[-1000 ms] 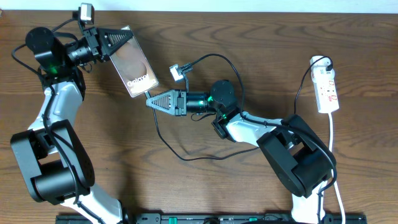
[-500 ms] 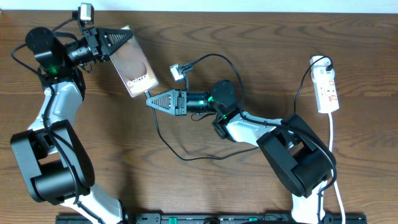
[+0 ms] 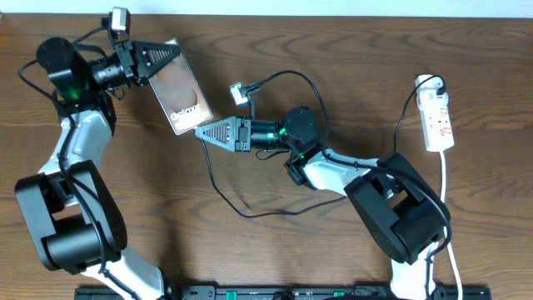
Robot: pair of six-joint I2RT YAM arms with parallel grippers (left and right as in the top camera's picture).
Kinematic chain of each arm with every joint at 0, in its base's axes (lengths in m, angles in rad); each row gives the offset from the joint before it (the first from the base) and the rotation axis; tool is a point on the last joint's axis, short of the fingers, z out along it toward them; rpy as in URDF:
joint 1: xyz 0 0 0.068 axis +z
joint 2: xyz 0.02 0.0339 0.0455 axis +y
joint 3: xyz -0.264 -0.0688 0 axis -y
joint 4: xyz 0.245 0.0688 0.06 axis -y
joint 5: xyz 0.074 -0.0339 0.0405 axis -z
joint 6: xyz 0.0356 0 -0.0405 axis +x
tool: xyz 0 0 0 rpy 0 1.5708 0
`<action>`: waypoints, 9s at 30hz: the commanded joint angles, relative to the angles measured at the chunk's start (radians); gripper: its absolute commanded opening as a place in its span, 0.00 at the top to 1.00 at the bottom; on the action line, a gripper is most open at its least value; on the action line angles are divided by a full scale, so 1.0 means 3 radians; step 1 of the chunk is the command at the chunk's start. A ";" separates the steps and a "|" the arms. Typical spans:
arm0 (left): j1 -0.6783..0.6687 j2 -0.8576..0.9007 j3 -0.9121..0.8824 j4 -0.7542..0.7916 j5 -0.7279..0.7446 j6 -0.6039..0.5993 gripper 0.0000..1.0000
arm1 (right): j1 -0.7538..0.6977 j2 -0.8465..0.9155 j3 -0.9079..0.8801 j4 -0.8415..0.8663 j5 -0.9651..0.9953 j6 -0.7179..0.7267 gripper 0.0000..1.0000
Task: Plug charger to phone and switch on socket
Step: 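Hold the connector pressed into the phone port with the right gripper, then open the right gripper and retract it toward the power strip, then lower the phone with the left gripper toward the table, then lay the phone flat on the table with the left gripper, then open the left gripper and lift it up off the phone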
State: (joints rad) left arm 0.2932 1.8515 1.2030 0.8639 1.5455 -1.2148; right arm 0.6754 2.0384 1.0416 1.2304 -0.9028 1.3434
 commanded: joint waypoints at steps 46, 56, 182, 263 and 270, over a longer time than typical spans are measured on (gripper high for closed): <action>-0.0019 -0.0020 -0.0153 0.0017 0.0031 0.0261 0.93 | -0.1003 -0.1926 0.0060 -0.5567 0.2126 -0.3126 0.01; -0.0060 0.0141 -0.0573 -0.0444 -0.0474 0.0820 0.93 | -0.1003 -0.2026 0.0060 -0.5875 0.2305 -0.3138 0.01; -0.0692 0.0151 -0.0731 -0.4527 -0.3463 0.2763 0.52 | -0.0937 -0.2026 0.0058 -0.5998 0.2317 -0.3161 0.01; -0.0692 0.0151 -0.0731 -0.4719 -0.3474 0.2550 0.21 | -0.0936 -0.2026 0.0058 -0.6003 0.2316 -0.3161 0.01; -0.0692 0.0151 -0.0731 -0.4786 -0.3474 0.2550 0.20 | -0.0937 -0.2026 0.0058 -0.6006 0.2316 -0.3161 0.01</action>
State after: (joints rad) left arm 0.0814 1.8435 1.0267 -0.5484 0.6483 -0.4484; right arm 0.3904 1.4422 1.0554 -0.5686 -0.2188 0.4084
